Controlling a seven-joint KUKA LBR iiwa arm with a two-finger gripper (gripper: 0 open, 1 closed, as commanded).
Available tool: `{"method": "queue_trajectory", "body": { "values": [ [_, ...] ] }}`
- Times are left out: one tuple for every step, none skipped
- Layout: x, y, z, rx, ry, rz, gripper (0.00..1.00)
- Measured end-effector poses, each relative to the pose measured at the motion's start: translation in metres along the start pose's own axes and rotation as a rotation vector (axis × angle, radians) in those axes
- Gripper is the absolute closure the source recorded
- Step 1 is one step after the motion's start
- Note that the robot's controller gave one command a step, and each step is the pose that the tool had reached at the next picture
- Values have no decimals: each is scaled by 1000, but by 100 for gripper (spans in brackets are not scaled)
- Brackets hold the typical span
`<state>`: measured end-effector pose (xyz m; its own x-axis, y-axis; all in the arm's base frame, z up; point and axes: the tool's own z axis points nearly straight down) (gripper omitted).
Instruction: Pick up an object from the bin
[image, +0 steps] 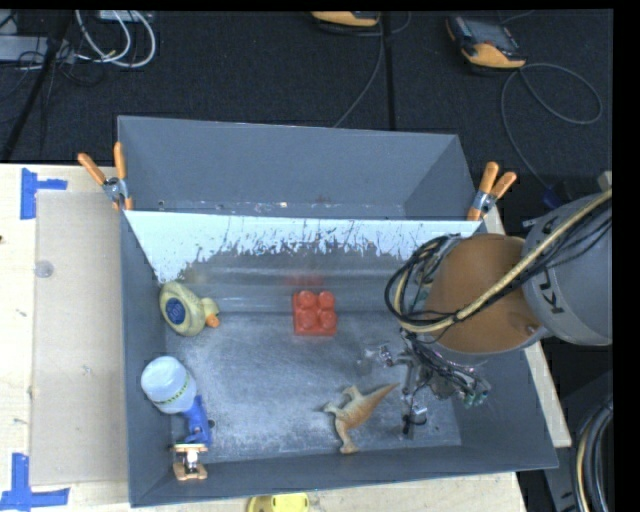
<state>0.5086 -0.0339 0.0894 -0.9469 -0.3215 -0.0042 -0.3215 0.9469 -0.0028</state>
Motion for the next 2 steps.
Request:
{"method": "queue_trajectory", "body": {
  "values": [
    [2,34,15,-1,-1,-281,100],
    [2,34,15,-1,-1,-282,100]
  ]
}}
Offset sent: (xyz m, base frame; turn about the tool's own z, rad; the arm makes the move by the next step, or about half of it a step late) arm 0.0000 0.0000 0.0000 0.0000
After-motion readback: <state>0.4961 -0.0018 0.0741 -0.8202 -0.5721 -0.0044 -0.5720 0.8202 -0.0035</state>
